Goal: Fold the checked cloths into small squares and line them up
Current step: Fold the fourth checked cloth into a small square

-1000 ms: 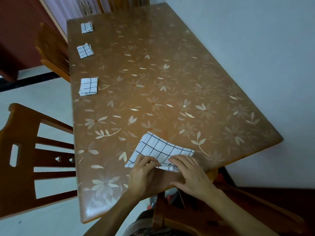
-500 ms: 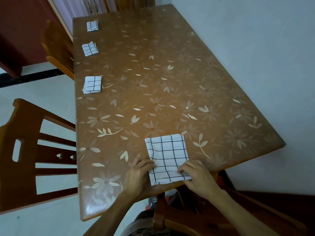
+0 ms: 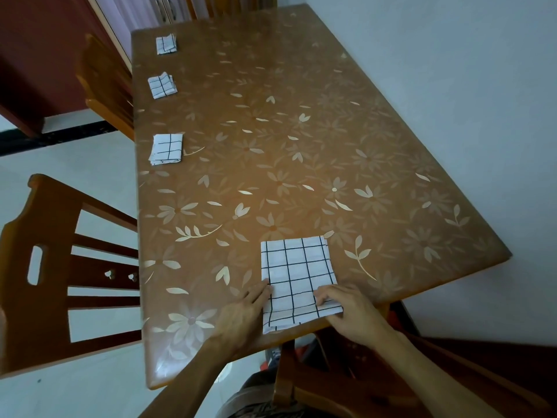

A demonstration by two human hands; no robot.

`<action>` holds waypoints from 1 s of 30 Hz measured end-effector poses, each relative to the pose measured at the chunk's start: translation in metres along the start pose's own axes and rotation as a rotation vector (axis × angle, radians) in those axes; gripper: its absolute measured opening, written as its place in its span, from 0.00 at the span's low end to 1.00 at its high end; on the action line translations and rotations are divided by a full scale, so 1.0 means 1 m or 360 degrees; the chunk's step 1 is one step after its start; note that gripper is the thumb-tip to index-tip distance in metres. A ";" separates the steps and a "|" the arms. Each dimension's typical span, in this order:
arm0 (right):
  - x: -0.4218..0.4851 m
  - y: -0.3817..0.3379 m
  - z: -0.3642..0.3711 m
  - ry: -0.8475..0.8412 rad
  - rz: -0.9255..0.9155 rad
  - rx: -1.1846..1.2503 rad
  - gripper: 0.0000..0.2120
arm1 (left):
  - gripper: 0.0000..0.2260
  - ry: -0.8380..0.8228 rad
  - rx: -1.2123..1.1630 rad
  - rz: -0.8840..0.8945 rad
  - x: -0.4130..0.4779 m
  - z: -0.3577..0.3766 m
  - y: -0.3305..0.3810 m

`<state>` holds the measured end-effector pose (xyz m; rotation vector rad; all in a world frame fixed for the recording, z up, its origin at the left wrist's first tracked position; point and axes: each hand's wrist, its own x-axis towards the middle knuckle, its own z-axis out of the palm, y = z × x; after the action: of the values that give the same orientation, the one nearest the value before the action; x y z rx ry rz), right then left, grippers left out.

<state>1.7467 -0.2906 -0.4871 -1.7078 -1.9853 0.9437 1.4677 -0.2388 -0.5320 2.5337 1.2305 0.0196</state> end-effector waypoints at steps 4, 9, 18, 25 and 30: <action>-0.001 -0.003 -0.003 0.0030 0.0176 0.0201 0.10 | 0.27 -0.0078 -0.0208 -0.0147 0.004 -0.002 -0.006; 0.007 -0.011 -0.004 0.0172 0.0433 0.0686 0.11 | 0.13 0.0055 -0.0863 -0.0304 0.010 -0.005 -0.004; 0.023 0.002 -0.007 0.0040 0.0801 0.0882 0.30 | 0.09 0.0020 -0.1141 -0.0695 0.035 -0.012 -0.007; 0.016 0.013 -0.004 0.0036 0.0836 0.0763 0.34 | 0.08 0.0002 -0.1064 -0.0472 0.039 -0.006 -0.012; 0.022 0.015 0.002 0.0200 0.0953 0.0848 0.27 | 0.09 -0.0039 -0.1135 -0.0531 0.045 -0.010 -0.011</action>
<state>1.7517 -0.2690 -0.5023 -1.9804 -1.0038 1.3598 1.4858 -0.1949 -0.5311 1.7041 1.3220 0.2928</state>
